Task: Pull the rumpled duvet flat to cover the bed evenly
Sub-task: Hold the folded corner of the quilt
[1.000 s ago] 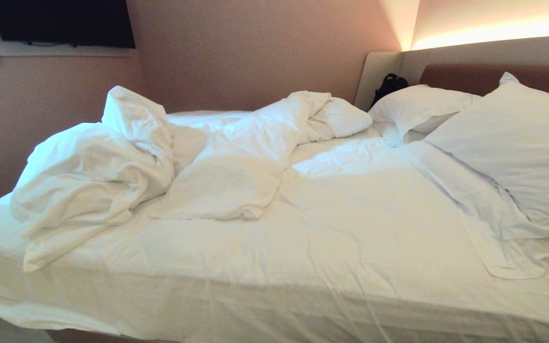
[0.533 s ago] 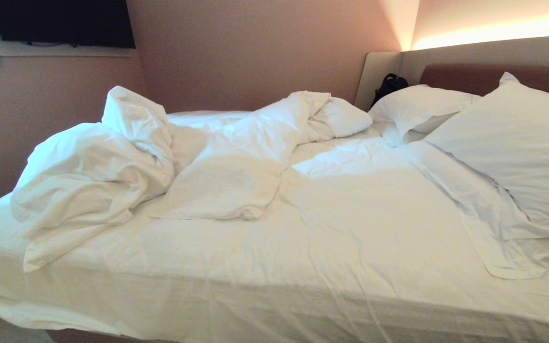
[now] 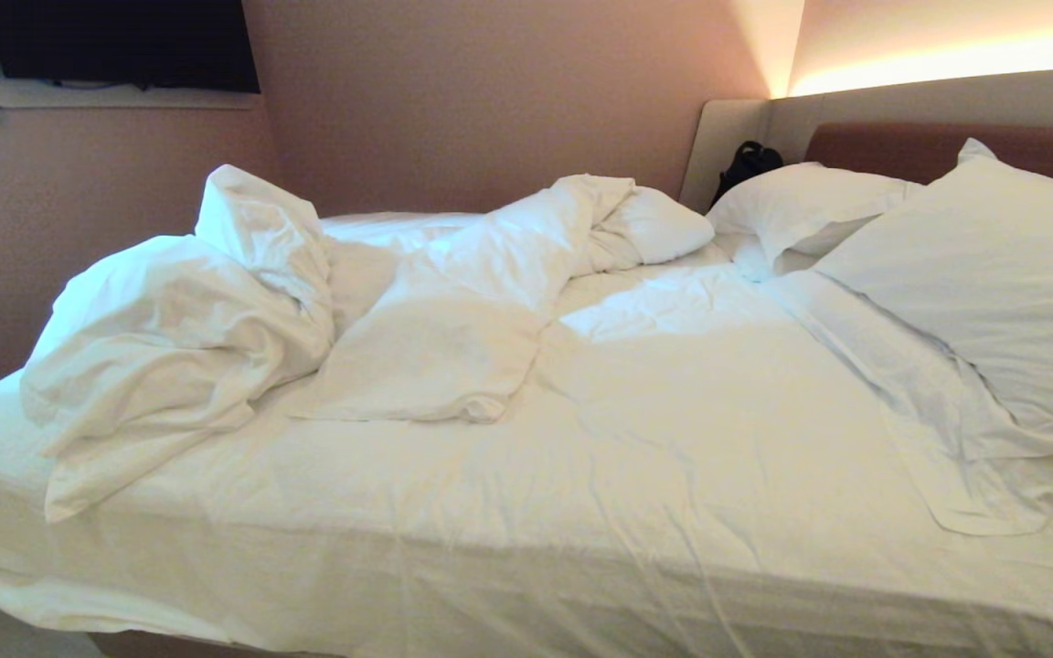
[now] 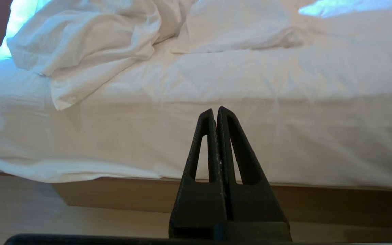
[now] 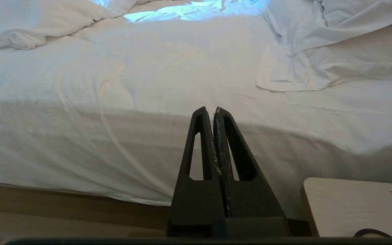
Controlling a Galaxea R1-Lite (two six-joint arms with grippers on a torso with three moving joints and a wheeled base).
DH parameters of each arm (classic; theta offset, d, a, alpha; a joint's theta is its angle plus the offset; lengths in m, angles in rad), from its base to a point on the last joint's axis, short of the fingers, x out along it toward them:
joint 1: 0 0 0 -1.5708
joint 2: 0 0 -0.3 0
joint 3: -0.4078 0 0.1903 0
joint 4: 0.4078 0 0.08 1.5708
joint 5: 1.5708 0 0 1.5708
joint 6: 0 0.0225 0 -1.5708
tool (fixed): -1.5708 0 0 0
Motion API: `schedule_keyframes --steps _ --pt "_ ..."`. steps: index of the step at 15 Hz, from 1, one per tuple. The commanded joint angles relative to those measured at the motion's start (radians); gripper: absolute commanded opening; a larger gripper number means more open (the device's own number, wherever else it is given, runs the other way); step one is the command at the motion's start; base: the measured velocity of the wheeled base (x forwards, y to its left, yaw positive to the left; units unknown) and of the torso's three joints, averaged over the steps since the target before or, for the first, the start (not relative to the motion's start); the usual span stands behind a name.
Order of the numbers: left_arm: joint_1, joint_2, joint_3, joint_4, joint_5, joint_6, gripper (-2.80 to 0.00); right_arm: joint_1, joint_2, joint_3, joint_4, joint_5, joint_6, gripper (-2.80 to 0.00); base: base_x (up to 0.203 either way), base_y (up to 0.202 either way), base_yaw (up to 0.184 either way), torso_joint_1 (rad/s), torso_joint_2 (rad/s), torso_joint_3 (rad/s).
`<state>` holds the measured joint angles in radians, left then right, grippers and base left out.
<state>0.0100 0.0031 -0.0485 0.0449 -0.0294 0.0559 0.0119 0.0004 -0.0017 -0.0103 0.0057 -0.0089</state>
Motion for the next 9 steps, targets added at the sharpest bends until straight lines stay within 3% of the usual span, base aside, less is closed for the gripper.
schedule_keyframes --steps 1,6,9 --pt "0.000 0.016 -0.040 0.019 -0.004 -0.009 -2.80 0.000 0.000 0.000 0.000 0.000 0.000 -2.80 0.000 0.000 0.000 0.000 0.00 0.000" --pt "-0.001 0.239 -0.184 0.071 -0.035 -0.107 -2.80 0.000 0.000 0.002 0.000 0.000 0.000 -2.80 0.000 0.000 0.000 0.000 0.00 0.000" --pt "0.000 0.558 -0.300 0.040 -0.057 -0.211 -2.80 0.000 0.000 0.000 0.000 0.000 0.000 -2.80 0.000 0.000 0.000 0.000 0.00 0.000"
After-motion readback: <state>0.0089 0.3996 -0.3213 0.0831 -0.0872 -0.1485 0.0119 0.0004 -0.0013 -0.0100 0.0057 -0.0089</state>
